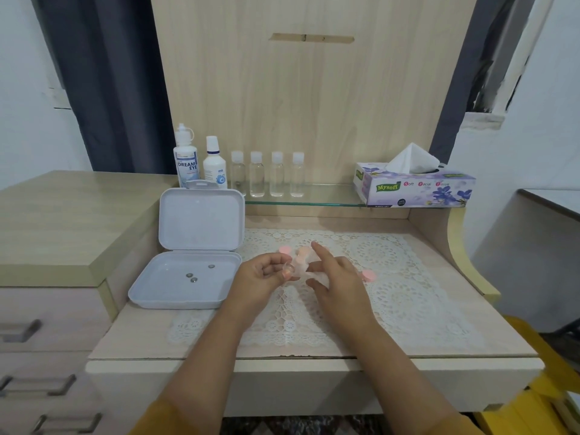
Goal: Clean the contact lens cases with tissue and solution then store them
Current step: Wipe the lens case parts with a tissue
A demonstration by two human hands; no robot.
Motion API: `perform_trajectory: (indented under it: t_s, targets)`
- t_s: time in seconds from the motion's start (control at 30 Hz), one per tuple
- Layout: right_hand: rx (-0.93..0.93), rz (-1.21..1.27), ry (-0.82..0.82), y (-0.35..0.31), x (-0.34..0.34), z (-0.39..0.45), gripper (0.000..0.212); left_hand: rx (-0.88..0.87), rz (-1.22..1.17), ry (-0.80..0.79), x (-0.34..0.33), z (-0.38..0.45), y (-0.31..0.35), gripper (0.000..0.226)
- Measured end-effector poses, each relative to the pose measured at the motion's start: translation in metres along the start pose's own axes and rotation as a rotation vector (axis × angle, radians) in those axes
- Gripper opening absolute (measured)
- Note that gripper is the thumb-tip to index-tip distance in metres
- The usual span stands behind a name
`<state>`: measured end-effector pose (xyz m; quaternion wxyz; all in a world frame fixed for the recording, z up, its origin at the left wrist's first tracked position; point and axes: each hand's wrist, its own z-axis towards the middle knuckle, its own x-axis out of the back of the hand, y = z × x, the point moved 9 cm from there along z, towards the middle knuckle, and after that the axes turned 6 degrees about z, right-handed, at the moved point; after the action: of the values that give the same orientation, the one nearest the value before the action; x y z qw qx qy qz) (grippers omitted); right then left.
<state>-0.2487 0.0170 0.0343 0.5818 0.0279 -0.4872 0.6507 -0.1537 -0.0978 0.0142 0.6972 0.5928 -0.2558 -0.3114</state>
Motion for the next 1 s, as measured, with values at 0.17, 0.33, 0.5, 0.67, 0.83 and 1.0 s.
perform_trajectory:
  t_s: [0.17,0.33,0.5,0.67,0.83,1.0]
  targets:
    - [0.020,-0.099,-0.015,0.000,-0.004,0.001,0.065,-0.006,0.043,-0.036,-0.003,-0.002,0.002,0.018]
    - [0.096,-0.048,-0.038,-0.007,-0.006,0.000,0.056,-0.013,0.065,-0.038,-0.003,-0.002,0.001,0.020]
    - [0.257,-0.124,0.048,-0.013,-0.008,-0.003,0.047,-0.015,0.055,-0.023,-0.003,-0.001,0.001,0.023]
    - [0.245,-0.100,0.161,-0.016,0.005,-0.003,0.032,-0.015,0.024,0.011,0.001,0.001,0.000,0.023]
    - [0.135,-0.006,0.087,-0.009,0.000,-0.004,0.021,-0.008,0.028,0.037,0.003,0.003,-0.002,0.021]
    - [0.034,0.122,0.237,-0.001,0.020,-0.004,0.008,0.018,0.058,0.028,0.001,0.001,-0.005,0.019]
